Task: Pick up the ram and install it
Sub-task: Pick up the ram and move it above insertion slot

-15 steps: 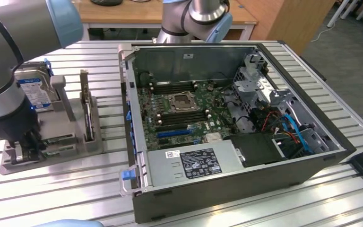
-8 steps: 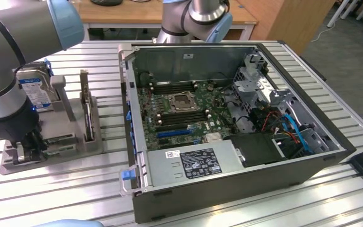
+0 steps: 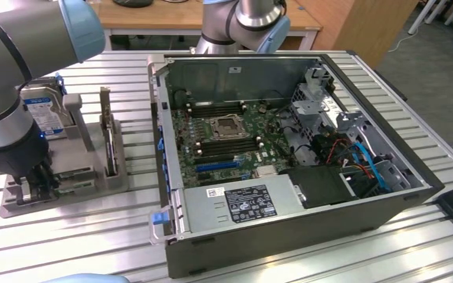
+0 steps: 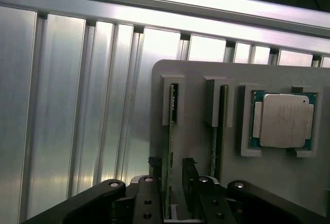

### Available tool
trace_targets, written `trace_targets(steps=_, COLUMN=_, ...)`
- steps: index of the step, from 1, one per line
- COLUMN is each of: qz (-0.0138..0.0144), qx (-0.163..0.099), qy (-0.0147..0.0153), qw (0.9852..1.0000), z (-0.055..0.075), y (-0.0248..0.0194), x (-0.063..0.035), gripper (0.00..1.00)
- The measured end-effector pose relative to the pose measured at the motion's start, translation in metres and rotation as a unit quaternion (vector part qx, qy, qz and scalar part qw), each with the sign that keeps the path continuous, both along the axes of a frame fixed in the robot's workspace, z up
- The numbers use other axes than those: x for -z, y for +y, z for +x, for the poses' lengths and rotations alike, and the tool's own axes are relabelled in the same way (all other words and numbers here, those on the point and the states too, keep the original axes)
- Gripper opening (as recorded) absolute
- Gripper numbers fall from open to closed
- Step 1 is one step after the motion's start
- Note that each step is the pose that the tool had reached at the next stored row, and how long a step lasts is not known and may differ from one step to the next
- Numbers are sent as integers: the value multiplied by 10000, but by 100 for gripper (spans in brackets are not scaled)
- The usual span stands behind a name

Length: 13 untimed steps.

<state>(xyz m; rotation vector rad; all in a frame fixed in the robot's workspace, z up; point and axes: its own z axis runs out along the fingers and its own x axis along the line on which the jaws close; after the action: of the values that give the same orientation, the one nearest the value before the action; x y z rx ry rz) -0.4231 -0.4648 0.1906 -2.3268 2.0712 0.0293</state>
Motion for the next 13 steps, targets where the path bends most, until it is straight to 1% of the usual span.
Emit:
trace_targets(steps=2, qz=0, qx=0, qy=0, qw=10000, z=0, y=0, x=0, gripper=22)
trace_targets(steps=3, qz=-1, qx=0, qy=-1, qw=10000, z=0, y=0, x=0, gripper=22)
trace_targets(steps=4, qz=1, qx=0, qy=0, qw=10000, z=0, y=0, x=0, gripper=16)
trace_targets(steps=5, qz=1, qx=0, qy=0, qw=10000, z=0, y=0, x=0, gripper=14)
trace_targets(steps=13, qz=0, qx=0, qy=0, qw=10000, z=0, y=0, x=0, gripper=14)
